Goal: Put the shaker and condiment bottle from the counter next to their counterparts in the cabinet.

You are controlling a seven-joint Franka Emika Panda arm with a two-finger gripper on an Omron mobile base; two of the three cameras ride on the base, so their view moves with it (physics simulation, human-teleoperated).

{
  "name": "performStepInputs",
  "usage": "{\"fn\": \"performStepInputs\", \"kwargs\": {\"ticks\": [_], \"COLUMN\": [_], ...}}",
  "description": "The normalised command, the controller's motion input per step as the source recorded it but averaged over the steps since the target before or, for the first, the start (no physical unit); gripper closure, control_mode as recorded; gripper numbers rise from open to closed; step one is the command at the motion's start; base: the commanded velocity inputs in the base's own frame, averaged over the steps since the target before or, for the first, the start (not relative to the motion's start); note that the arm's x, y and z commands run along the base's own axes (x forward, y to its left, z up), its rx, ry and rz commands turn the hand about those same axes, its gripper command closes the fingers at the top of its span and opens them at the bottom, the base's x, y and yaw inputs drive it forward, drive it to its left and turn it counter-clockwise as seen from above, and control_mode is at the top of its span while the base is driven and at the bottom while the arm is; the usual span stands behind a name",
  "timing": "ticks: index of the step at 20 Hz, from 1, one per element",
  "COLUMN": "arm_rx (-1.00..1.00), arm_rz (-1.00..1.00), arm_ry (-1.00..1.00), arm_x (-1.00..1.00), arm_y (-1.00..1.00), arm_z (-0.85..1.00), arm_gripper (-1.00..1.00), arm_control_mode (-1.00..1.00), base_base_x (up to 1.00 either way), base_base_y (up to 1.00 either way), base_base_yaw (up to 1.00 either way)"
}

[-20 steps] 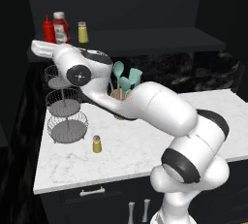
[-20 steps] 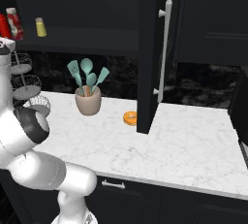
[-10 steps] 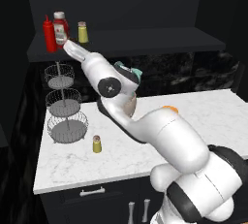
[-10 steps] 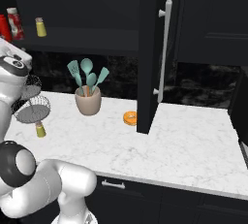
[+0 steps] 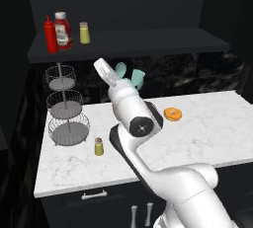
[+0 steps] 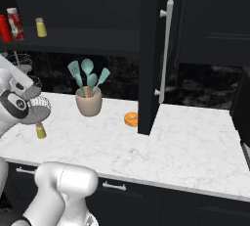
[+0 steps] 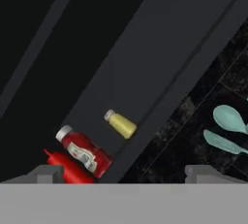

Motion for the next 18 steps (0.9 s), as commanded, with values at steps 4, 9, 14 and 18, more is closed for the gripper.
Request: {"fn": "performStepInputs", "kwargs": {"ticks": [4,9,14,18], "arm_rx": [0.08,0.01,0.02,-0.06], "arm_rz": [-0.01,0.0,0.0,0.0], "arm_ry": [0.05,0.09,0.11,0.21], "arm_x": [-0.81,-0.59,-0.39,0.0], "arm_y": [-0.29,-0.28,-0.43,0.15], "arm_z": [-0.57,-0.58,-0.28,-0.48], "arm_gripper": [-1.0,-1.0,-1.0,-1.0], "arm_control_mode": [-1.0,-1.0,-1.0,-1.0], "base_base_x": [0.0,0.0,0.0,0.0], "base_base_y": [0.0,0.0,0.0,0.0], "base_base_yaw": [0.0,0.0,0.0,0.0]}}
